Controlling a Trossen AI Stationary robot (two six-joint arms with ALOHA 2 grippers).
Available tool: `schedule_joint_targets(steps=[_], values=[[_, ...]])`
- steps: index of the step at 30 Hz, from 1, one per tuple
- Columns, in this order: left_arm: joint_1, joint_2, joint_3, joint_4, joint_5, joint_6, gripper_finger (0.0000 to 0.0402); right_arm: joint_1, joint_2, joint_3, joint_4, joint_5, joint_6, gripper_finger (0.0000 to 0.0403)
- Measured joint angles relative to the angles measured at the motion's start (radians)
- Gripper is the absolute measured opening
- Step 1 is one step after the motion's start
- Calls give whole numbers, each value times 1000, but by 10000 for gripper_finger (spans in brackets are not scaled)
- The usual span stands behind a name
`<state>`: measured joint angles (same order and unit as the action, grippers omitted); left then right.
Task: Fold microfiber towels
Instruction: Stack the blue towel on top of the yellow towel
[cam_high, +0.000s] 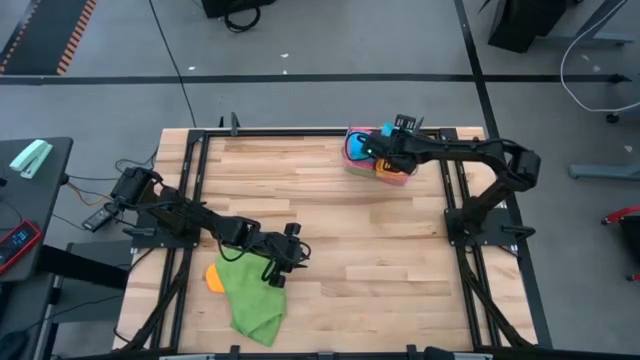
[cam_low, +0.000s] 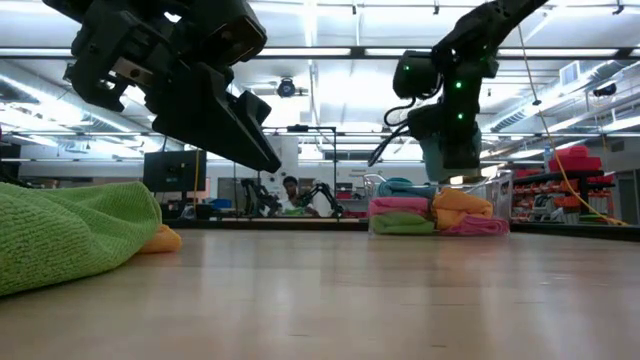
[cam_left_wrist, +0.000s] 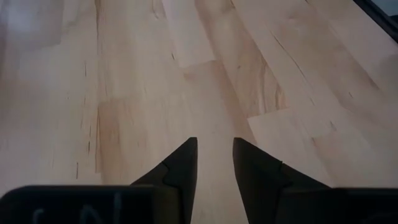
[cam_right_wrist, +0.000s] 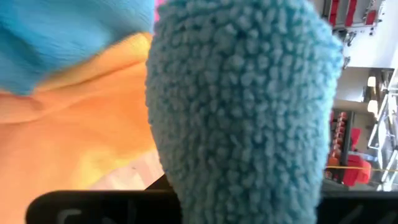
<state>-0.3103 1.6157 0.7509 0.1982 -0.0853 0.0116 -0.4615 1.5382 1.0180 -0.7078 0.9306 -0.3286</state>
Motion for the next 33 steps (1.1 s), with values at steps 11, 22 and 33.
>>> schedule_joint_targets(steps=[11, 22, 33], values=[[0, 0, 0, -1, 0, 0, 107, -102, 7, 0, 62, -142, -78, 61], [0, 0, 0, -1, 0, 0, 107, -101, 7, -85, 153, -159, -111, 61], [0, 0, 0, -1, 0, -1, 107, -68, 6, -102, 141, -263, -142, 76]])
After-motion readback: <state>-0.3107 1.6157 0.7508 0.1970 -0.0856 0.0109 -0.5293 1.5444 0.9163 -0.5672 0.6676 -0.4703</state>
